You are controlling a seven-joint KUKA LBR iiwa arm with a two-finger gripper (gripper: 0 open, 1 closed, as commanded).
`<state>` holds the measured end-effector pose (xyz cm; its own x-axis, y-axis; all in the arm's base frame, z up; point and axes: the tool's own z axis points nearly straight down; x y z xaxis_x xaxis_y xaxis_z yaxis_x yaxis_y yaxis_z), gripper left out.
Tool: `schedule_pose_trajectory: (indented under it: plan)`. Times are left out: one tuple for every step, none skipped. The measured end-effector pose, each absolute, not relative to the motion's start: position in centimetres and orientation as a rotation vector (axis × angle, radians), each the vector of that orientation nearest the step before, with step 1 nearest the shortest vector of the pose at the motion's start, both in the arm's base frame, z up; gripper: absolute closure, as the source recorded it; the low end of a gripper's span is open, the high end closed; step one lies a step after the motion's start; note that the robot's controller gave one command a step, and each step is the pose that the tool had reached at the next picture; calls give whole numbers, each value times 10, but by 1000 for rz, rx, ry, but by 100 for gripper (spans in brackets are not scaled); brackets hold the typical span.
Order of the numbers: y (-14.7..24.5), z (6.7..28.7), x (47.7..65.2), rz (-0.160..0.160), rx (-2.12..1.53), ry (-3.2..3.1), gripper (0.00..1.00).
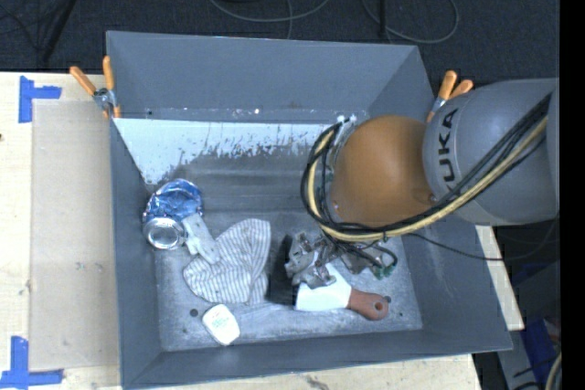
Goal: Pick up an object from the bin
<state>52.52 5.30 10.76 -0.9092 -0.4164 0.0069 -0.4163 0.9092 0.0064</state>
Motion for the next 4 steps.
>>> schedule_pose_trajectory:
  plan:
    - [51, 166, 530, -3, 618, -3074, 100]
    - [46, 192, 528, -1, 550, -3100, 100]
    - [54, 190, 530, -1, 569, -3085, 100]
    - [54, 232, 528, -2, 574, -3080, 100]
